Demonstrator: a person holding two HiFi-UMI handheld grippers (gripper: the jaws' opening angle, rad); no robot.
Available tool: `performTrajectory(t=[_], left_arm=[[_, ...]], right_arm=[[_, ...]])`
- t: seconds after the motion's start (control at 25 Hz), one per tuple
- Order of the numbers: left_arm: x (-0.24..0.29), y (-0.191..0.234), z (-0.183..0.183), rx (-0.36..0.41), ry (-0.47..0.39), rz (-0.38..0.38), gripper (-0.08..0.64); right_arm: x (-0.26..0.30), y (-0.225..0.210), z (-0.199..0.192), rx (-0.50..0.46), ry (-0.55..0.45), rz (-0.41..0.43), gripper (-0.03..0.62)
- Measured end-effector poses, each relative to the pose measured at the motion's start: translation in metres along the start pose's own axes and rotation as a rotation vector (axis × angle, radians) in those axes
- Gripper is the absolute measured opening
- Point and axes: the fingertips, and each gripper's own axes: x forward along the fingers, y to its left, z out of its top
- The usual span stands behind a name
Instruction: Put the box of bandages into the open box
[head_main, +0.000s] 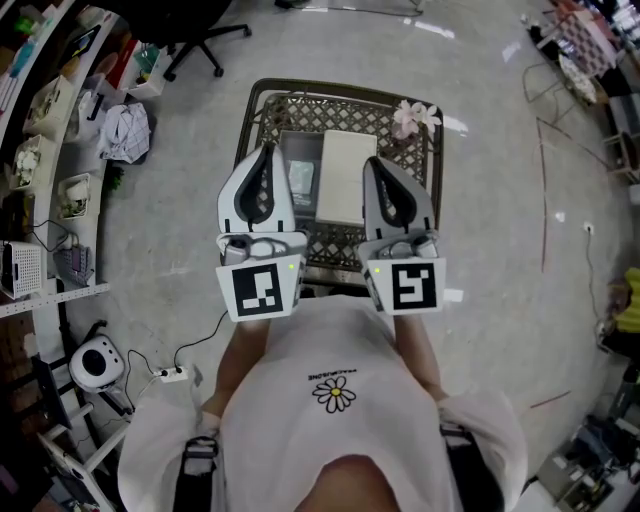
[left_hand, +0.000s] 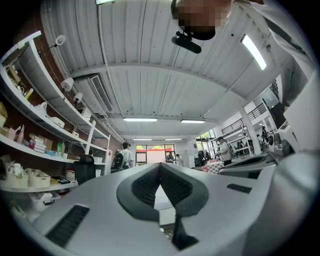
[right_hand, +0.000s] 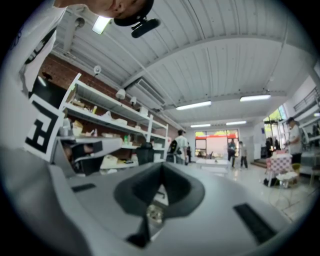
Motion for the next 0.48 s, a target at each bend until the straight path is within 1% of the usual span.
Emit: performTrajectory(t=[0.48], left_arm=[[0.0011, 0.0033, -0.0039, -0.007, 0.022, 0.003, 0.021]], right_arm=[[-0.0011, -0.0021, -0.0004, -0.005, 0.011, -0.013, 0.029]])
